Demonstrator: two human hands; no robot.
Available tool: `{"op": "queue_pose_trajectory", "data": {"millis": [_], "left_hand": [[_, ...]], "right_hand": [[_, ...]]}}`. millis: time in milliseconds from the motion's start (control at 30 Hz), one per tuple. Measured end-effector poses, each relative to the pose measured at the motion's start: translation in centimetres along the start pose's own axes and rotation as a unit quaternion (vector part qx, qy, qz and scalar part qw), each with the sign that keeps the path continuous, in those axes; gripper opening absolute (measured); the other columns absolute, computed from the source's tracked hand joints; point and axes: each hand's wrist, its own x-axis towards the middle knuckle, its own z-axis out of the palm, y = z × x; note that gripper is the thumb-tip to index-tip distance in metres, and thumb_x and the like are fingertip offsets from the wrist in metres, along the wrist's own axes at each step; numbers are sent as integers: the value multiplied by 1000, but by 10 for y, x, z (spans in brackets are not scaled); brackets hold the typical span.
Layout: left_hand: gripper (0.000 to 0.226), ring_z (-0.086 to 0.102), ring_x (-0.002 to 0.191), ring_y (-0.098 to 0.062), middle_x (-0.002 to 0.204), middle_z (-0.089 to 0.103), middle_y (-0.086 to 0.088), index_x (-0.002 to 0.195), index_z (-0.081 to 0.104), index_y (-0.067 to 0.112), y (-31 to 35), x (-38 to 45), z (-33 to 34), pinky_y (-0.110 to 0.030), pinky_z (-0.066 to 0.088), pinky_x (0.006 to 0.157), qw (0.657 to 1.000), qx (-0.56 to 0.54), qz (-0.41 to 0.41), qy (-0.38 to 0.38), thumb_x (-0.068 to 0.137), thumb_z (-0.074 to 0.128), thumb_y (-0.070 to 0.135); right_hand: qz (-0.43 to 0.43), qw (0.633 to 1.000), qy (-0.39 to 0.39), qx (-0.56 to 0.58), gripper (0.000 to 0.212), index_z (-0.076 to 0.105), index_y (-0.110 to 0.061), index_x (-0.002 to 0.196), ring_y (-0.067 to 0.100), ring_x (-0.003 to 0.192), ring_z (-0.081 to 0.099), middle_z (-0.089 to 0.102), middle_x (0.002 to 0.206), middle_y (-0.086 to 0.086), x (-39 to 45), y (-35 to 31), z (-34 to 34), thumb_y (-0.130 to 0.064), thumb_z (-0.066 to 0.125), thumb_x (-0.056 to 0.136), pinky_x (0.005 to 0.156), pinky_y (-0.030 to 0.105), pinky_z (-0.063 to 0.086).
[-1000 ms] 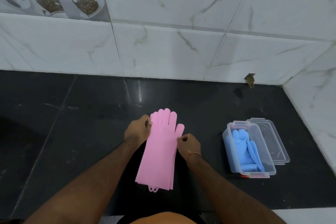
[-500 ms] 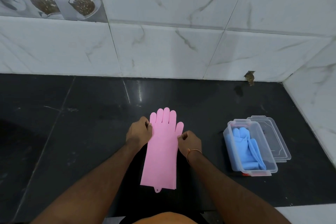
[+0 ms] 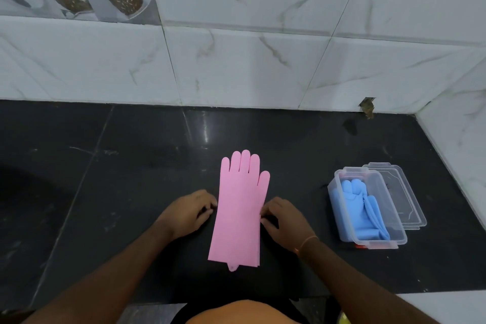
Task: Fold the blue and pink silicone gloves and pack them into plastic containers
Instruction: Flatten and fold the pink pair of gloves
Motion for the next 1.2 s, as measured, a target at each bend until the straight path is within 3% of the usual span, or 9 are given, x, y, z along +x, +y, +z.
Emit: {"op": "queue_pose_trajectory", "data": {"millis": [133,300,467,633,767,933,1067,1133,1200], "left_hand": [[35,66,118,-14,131,68,7,142,68,28,23,3,-1,-33,53,104,993,81,72,-48,109,60,36],[50,41,139,-37,150,45,-9,147,42,16,166,97,18,-58,26,124,966,159,-138,152,111,21,44],[50,40,140,-37,151,45,-9,148,41,16,153,87,20,-58,24,124,952,202,-150,172,112,22,44],[52,41,142,-35,154,46,-7,148,43,18,153,93,23,-57,26,124,958,198,-154,141,111,25,48],[48,44,133,-35,142,47,-7,138,49,18,152,73,31,-57,30,119,963,174,-155,136,109,25,47],[39,46,113,-33,121,51,-5,122,52,16,172,67,21,-54,34,108,976,99,-170,97,106,24,38],[17,63,79,-27,90,68,-2,99,53,28,83,17,14,-53,55,79,992,-20,-68,107,104,42,40],[23,63,71,-19,81,67,0,95,48,26,45,-2,9,-53,57,74,987,-118,-103,27,110,45,43],[25,61,68,-17,77,67,-1,90,53,18,41,10,9,-44,53,67,970,-149,-177,75,109,52,34]], "right_hand": [[-130,987,-60,-77,35,63,-35,137,8,126,51,59,139,-11,-12,9,2,-40,56,103,108,27,47],[-194,971,-26,-140,34,71,-28,134,16,122,56,65,135,-4,-7,10,5,-39,53,107,98,33,56],[-215,962,11,-168,29,74,-30,126,18,115,60,67,128,-4,-8,12,11,-39,58,104,89,31,60],[-229,957,43,-174,18,76,-29,113,19,126,57,63,135,-3,-14,6,16,-35,72,96,100,32,59],[-239,961,24,-139,22,73,-28,116,17,136,56,63,143,-3,-28,3,21,-34,57,102,116,27,35],[-98,995,-14,-19,30,65,-31,126,10,116,64,70,128,-7,-33,-11,11,-38,45,105,110,27,46],[58,992,2,116,20,61,-24,121,15,90,68,74,105,-1,-12,-23,1,-34,51,106,87,37,58],[160,972,24,168,19,60,-19,113,17,85,69,72,96,1,3,-28,-1,-35,51,108,85,41,59],[238,952,26,192,21,64,-15,103,24,86,72,73,92,5,16,-31,-1,-33,53,105,86,44,61]]}}
